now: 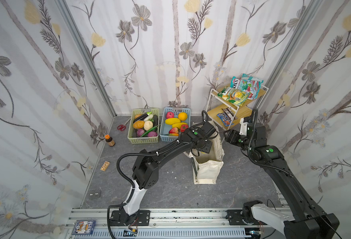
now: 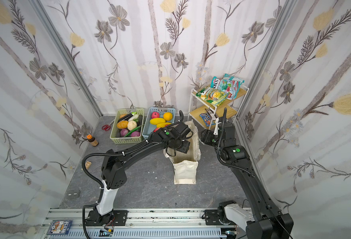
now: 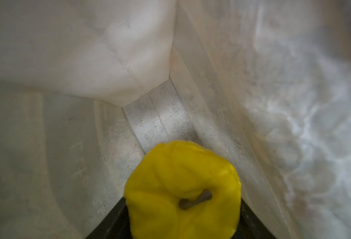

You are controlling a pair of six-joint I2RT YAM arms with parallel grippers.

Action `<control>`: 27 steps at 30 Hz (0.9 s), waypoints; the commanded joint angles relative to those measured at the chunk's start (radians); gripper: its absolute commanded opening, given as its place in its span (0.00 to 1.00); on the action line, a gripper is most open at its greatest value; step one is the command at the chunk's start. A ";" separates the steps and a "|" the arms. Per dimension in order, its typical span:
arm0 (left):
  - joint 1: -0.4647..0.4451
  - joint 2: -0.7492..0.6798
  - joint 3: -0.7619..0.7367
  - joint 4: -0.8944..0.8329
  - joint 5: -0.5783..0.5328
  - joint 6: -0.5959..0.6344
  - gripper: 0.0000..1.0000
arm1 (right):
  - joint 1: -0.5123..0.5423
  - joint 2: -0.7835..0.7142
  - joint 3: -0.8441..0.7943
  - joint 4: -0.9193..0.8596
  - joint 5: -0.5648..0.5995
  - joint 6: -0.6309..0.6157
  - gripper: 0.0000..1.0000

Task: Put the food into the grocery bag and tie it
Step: 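Carry the yellow pear over the tote bag and lower it inside with the left gripper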

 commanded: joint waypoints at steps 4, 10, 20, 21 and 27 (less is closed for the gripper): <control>-0.001 0.039 -0.026 0.022 -0.028 -0.026 0.63 | -0.002 -0.007 0.018 0.023 -0.004 -0.014 0.70; -0.001 0.086 -0.020 0.036 -0.041 -0.030 0.63 | -0.002 -0.002 0.037 0.019 -0.016 -0.019 0.70; 0.018 0.164 0.009 0.038 -0.025 -0.046 0.65 | -0.002 0.001 0.031 0.018 -0.017 -0.020 0.70; 0.018 0.172 0.013 0.040 -0.025 -0.044 0.65 | -0.002 0.001 0.030 0.019 -0.017 -0.020 0.70; 0.024 0.204 0.018 0.044 -0.016 -0.041 0.66 | -0.002 0.007 0.035 0.019 -0.016 -0.020 0.70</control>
